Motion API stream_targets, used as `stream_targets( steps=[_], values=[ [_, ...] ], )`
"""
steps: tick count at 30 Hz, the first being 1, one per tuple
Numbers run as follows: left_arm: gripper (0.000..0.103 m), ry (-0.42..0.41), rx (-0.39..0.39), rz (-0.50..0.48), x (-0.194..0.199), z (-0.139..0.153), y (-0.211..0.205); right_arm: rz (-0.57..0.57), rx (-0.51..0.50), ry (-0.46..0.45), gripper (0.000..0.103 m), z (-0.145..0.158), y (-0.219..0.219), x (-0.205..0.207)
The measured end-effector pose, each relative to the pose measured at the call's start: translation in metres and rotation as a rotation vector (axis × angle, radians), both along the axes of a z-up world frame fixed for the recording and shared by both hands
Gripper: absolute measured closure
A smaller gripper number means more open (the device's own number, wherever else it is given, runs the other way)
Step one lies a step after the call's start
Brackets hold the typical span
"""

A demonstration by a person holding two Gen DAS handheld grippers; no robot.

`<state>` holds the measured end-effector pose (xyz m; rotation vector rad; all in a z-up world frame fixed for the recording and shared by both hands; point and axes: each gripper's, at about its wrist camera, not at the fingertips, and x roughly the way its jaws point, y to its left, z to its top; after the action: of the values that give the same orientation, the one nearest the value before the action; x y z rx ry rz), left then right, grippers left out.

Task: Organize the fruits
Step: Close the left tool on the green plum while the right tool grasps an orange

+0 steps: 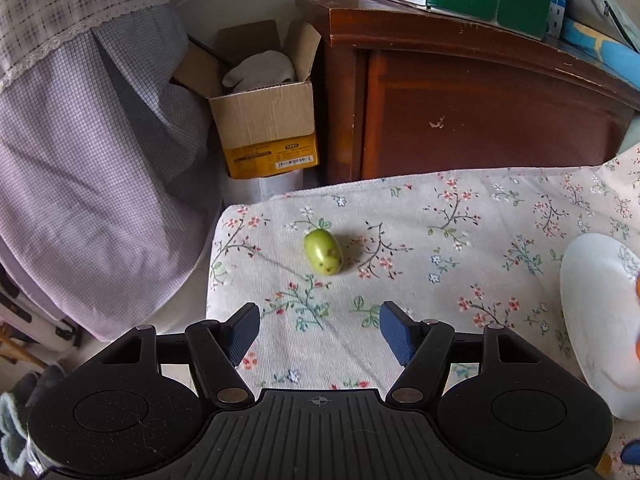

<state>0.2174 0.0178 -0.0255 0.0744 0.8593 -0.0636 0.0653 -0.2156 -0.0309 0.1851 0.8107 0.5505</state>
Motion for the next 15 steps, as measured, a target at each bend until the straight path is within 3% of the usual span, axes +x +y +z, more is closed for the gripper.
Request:
stream_targets(
  steps=[15],
  values=[
    [0.039,-0.019,-0.034,-0.025,0.048,-0.025,0.003,0.164,-0.044,-0.009,0.053,-0.007,0.042,-0.013]
  ],
)
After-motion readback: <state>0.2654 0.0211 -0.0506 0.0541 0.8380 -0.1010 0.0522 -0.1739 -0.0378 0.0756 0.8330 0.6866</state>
